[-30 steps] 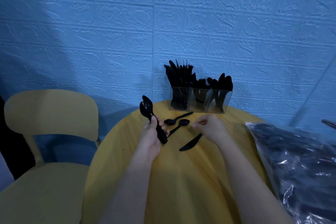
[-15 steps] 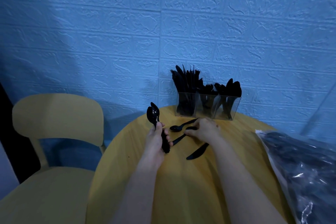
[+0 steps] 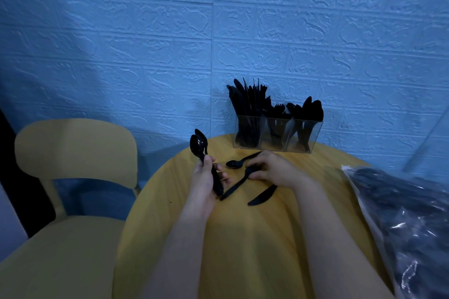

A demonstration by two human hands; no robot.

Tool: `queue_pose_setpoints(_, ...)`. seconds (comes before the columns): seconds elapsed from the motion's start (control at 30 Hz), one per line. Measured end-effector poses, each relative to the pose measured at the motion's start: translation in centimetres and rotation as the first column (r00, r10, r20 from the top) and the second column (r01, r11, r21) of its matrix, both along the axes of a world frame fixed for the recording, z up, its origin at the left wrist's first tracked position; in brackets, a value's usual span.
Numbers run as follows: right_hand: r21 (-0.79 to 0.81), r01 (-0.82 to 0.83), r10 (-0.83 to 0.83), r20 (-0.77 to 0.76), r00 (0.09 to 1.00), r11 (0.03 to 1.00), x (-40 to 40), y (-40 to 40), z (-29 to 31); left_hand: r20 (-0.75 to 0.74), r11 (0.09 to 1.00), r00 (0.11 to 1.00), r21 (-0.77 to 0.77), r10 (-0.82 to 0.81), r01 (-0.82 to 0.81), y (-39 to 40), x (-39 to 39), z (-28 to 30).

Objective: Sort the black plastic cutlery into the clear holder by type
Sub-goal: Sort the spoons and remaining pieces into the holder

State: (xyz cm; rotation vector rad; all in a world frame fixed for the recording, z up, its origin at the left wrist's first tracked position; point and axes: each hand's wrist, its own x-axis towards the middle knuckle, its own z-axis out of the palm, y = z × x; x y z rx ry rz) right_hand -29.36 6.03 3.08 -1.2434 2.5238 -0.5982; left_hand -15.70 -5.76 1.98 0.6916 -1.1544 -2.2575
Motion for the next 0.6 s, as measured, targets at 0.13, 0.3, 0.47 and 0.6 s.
queue_pose_setpoints(0.13,-0.095,0.070,-0.064,0.067,0.996,0.993,-0.4,0.8,1.1,0.011,0.999,0.999,0.010,0.038,-0.038,-0.5,0.1,0.1)
queue_pose_setpoints(0.3,-0.413,0.065,-0.017,0.119,0.993,0.908,0.7,1.6,4.7,-0.031,0.992,0.999,0.125,-0.030,0.034,-0.5,0.5,0.4)
queue_pose_setpoints(0.47,-0.400,-0.031,0.076,0.097,0.992,0.916,2.0,0.4,6.3,-0.006,0.979,0.980,0.035,-0.199,0.199,0.0,0.6,0.6)
queue_pose_setpoints(0.6,-0.448,-0.035,0.075,0.073,0.995,0.894,2.6,-1.5,5.9,0.056,0.943,0.950,-0.120,-0.306,0.311,0.0,0.6,0.5)
